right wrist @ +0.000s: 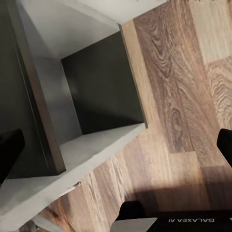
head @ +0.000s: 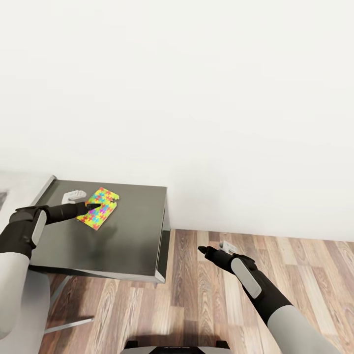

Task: Put all the toys in the child's room - the three board games (two on the bed and one on the table), the two jigsaw puzzles on the table, and the tennis ball on the table - inside the toy box on the table in the child's room.

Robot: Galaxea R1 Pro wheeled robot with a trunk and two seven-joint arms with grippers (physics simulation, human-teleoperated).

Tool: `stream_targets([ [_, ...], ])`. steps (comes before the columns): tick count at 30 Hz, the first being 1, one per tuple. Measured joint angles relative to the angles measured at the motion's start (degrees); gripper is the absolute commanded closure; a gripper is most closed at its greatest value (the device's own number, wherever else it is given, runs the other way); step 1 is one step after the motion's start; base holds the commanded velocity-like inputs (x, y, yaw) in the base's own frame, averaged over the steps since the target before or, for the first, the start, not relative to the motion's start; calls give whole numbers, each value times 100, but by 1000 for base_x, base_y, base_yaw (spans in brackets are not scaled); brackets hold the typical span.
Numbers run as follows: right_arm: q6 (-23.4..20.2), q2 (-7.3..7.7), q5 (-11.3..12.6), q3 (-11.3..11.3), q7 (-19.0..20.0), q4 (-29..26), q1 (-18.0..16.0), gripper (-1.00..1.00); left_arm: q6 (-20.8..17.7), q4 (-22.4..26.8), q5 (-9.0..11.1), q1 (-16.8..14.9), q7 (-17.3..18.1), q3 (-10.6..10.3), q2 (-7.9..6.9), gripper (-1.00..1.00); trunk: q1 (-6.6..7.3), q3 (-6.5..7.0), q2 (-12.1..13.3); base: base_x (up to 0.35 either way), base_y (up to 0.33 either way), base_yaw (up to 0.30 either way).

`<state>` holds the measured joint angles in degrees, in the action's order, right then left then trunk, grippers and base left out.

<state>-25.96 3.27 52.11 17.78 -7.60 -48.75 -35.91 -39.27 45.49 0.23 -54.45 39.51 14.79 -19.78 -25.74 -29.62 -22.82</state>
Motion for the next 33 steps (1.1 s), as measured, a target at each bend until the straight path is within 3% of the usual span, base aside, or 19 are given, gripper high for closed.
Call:
stream_targets([
  [18,0,0,-7,5,1,0,0,-100,-25,192,-21,4,-10,18,-16,-100,-1,0,0,80,0,0],
  [33,0,0,-6,8,6,0,0,-100,-16,279,-50,9,-89,322,-45,-100,-1,0,0,0,0,0],
])
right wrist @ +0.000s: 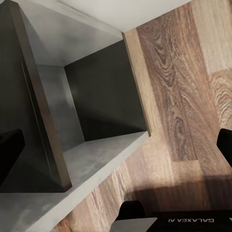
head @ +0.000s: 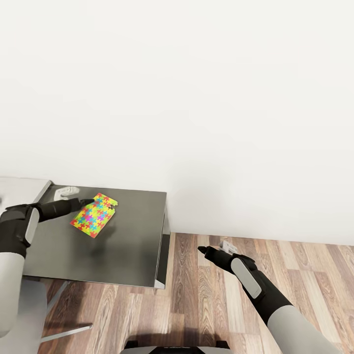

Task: Put all the toys in the child's room - the three board games (two on the bed and one on the table), the two jigsaw puzzles on the table, and the tennis ball on the table - inside the toy box on the table in the child's room.

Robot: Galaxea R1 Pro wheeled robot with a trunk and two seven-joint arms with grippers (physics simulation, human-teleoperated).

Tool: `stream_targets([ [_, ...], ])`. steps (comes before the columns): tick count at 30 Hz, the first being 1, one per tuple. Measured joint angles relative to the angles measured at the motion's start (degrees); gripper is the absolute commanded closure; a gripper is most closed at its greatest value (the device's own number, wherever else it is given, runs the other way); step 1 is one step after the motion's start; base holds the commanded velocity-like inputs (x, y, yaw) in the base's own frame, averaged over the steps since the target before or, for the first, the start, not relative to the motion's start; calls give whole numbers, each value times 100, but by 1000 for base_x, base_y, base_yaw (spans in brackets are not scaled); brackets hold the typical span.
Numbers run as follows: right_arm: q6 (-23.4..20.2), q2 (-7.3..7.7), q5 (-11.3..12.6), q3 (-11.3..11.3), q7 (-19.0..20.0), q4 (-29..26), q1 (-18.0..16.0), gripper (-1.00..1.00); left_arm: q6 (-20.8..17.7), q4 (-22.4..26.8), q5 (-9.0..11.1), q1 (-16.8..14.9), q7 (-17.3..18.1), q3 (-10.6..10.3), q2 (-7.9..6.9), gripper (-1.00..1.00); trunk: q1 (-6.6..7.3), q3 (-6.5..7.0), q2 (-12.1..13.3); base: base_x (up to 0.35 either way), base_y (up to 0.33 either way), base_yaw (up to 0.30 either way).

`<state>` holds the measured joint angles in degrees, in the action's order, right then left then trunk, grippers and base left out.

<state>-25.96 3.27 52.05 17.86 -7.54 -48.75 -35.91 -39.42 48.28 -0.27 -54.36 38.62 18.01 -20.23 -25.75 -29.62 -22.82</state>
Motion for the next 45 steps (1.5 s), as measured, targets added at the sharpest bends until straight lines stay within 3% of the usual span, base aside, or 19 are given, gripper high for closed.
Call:
stream_targets([
  [4,0,0,-1,4,-1,0,0,-100,7,2,-9,0,-61,37,-27,-100,0,0,0,0,0,0],
  [13,0,0,-1,9,-3,0,0,-100,22,2,-12,11,-764,45,-33,-100,0,0,0,0,0,0],
  [20,0,0,-1,10,-4,0,0,-100,40,-14,-3,17,-1056,12,-5,-100,0,0,0,0,0,0],
  [32,0,0,-1,17,-5,0,0,-100,104,-251,-12,18,-1107,-16,18,-100,0,0,0,0,0,0],
  [37,0,0,-1,18,-5,0,0,-100,465,-637,-13,10,-1106,-11,39,-100,0,0,0,0,0,0],
  [45,0,0,-1,24,-6,0,0,-100,565,-698,-12,9,-1098,-11,43,-100,0,0,0,0,0,0],
])
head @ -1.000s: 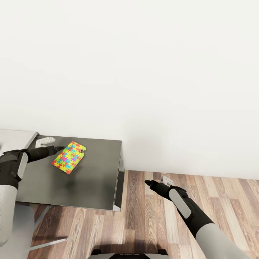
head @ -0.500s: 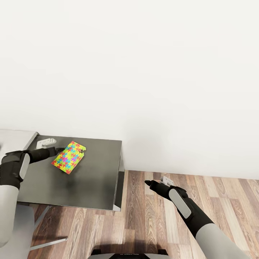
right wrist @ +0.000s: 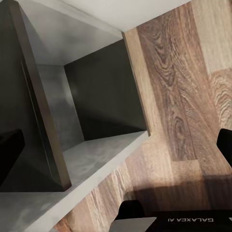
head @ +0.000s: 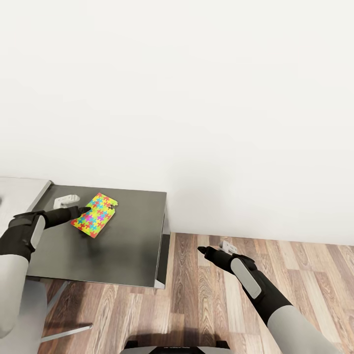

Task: Put all the toys in the child's room - the three board games (two on the bed and one on the table), the two jigsaw puzzles on the table, and the tennis ball on the table - inside the toy box on the table in the child's room.

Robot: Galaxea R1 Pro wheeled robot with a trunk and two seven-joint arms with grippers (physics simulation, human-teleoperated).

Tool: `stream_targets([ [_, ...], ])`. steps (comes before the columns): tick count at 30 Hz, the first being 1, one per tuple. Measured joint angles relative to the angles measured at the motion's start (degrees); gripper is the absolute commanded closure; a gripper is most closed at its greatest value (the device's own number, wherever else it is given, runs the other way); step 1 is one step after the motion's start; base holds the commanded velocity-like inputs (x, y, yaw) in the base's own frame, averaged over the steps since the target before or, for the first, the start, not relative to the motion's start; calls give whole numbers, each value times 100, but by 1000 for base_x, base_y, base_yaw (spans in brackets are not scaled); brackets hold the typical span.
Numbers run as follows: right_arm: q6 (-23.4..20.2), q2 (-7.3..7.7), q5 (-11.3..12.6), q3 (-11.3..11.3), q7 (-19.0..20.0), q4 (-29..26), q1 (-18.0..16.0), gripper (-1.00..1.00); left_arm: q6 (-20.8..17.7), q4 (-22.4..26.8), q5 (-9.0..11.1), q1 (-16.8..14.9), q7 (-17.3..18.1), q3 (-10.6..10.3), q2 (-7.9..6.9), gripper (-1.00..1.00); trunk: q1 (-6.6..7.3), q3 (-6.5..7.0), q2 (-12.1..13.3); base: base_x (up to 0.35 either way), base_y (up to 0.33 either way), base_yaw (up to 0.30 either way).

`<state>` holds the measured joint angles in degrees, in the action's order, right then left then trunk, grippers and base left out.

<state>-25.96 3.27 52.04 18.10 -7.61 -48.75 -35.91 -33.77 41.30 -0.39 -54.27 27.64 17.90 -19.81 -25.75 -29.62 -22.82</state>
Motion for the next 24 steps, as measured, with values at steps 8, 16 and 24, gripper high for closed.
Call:
stream_targets([
  [8,0,-2,0,4,0,0,0,-100,10,-10,4,0,5,0,22,-100,0,0,0,0,0,0],
  [16,0,-1,0,10,0,0,0,-100,4,-18,8,0,77,-8,52,-100,0,0,0,0,0,0],
  [24,0,-4,0,16,3,0,0,-100,7,-86,24,0,100,-349,149,-100,0,0,0,0,0,0],
])
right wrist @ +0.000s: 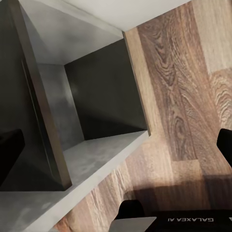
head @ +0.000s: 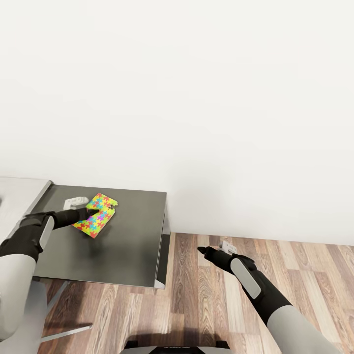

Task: Put all the toys in the child's room - the three board games (two on the bed and one on the table), the two jigsaw puzzles on the table, and the tennis ball on the table - inside the toy box on the table in the child's room.

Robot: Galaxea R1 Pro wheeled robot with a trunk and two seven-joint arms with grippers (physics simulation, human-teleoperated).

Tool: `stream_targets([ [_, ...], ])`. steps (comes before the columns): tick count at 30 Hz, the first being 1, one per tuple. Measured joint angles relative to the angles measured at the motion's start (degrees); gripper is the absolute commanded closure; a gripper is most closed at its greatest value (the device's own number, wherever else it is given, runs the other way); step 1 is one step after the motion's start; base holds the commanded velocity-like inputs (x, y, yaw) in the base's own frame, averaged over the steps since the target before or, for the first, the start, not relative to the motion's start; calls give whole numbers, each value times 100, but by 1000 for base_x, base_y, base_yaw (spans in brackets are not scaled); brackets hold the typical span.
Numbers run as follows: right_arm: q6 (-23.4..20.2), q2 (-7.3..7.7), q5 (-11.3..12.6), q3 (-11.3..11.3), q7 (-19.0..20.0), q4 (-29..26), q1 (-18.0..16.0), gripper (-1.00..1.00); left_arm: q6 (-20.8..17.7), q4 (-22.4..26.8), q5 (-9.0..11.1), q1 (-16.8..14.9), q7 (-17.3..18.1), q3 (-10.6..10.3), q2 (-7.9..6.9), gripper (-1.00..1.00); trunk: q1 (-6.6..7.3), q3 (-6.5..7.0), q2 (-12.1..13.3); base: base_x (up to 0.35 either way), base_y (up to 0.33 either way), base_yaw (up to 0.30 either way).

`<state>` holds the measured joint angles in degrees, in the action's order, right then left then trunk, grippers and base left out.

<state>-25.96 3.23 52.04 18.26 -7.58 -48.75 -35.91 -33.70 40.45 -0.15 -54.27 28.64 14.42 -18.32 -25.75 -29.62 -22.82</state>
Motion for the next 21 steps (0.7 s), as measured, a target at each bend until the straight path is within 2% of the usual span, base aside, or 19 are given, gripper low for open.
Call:
stream_targets([
  [5,0,3,0,-2,4,0,0,-100,-2,-6,13,0,24,-104,8,-100,0,0,0,0,0,0],
  [21,0,0,0,-4,-2,0,0,-100,31,3,0,0,67,-129,7,-100,0,0,0,0,0,0],
])
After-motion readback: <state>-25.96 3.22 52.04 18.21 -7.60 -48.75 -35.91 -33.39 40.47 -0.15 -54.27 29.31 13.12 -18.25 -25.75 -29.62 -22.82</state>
